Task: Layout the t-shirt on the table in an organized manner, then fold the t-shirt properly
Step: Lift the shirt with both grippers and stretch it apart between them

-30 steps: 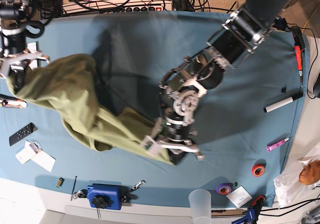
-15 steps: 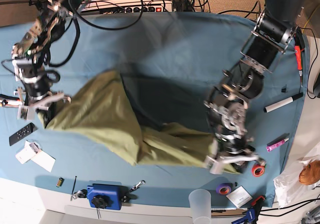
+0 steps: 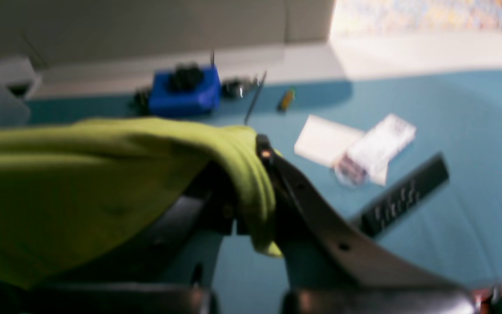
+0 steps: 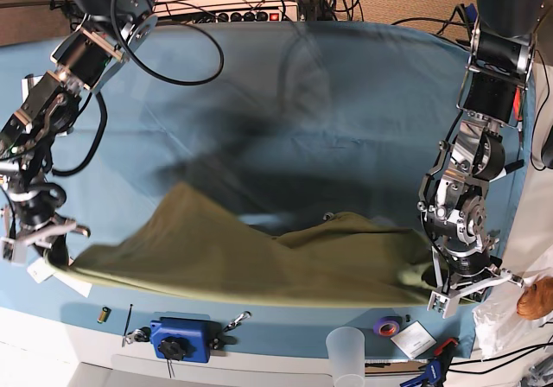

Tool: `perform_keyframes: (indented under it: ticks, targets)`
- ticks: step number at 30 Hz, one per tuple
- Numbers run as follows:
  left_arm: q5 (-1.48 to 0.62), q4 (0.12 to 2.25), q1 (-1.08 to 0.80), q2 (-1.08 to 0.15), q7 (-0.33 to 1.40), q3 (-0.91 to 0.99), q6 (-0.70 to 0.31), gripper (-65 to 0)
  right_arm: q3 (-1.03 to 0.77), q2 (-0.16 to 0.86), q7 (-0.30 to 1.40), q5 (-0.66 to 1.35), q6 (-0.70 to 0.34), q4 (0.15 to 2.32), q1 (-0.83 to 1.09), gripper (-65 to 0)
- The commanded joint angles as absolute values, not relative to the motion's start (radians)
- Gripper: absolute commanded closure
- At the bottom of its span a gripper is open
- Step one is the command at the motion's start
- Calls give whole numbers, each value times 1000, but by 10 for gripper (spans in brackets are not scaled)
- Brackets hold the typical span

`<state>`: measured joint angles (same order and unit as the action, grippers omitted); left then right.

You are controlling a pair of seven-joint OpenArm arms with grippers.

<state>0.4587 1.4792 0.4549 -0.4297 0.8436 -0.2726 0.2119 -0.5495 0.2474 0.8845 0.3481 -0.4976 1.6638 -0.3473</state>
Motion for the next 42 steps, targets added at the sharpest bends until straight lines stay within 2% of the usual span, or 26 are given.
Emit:
perform_keyframes:
  ticks: [1,9,14,22,26,29,35,42]
  targets:
    - [493,1504,486,-452,839,-258,234,0,-544,275,858,350,-490,1679,-386,0]
    - [482,1641,506,-452,846,-258,223,0,-478,283,864,350,-501,1679,-447,0]
    - [379,1646,546,-451,853,-258,173,0,-480,283,864,350,-501,1679,-460,0]
    - [385,1646,548,-453,870,-258,166,0,-490,319,882,351,-500,1680,-461,0]
    - [339,1646,574,-453,802,-258,100,0,-528,340,878,359,-500,1680,-471,0]
    - [270,1646,613,-452,821,-258,58,0,-546,347,883,378,-500,1680,-471,0]
    - [244,1646,689,-452,828,-258,58,0,-551,349,879,417,-500,1680,-480,0]
    - [170,1646,706,-453,932,-258,0,0,-551,349,902,422,-501,1680,-482,0]
